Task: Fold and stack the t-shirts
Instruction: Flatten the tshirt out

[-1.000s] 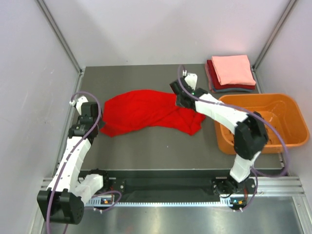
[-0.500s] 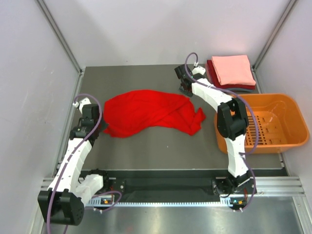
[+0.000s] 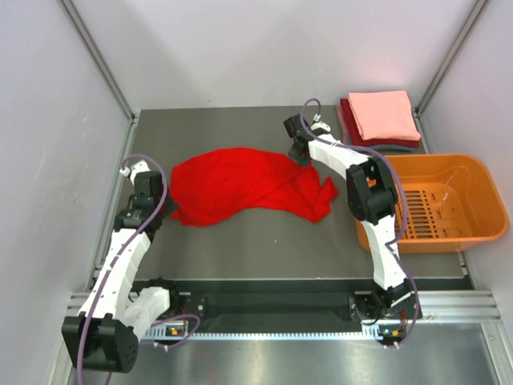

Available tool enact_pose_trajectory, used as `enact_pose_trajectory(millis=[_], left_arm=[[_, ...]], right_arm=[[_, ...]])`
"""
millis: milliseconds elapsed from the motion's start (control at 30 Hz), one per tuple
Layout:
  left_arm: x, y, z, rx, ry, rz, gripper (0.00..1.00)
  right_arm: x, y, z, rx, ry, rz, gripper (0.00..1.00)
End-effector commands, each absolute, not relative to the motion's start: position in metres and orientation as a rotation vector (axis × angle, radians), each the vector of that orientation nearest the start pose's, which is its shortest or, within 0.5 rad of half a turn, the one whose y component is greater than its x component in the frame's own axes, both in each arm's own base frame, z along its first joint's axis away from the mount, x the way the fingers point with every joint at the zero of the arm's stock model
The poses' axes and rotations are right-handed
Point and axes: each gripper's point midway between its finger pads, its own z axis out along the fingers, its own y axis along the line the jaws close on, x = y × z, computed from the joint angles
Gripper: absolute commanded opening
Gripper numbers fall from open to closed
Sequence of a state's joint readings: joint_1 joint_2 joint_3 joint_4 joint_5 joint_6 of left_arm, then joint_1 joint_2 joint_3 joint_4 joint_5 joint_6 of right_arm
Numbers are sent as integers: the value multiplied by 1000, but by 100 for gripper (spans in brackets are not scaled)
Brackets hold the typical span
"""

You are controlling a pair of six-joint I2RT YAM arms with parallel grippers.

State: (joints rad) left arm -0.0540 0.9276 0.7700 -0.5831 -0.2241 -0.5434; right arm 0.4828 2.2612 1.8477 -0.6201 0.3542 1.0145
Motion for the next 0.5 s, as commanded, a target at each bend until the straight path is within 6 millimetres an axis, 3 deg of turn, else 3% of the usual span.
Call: enact_pose_trajectory(millis=[0, 400, 467], left_arm=[[282, 4, 164, -642, 2130, -73, 0], [281, 3, 163, -641, 2131, -74, 0], [281, 4, 163, -642, 2132, -72, 0]], right_arm=[[511, 234, 60, 831, 2336, 190, 35], [500, 209, 29, 871, 2367, 16, 35], [497, 203, 23, 876, 2378, -20, 31]])
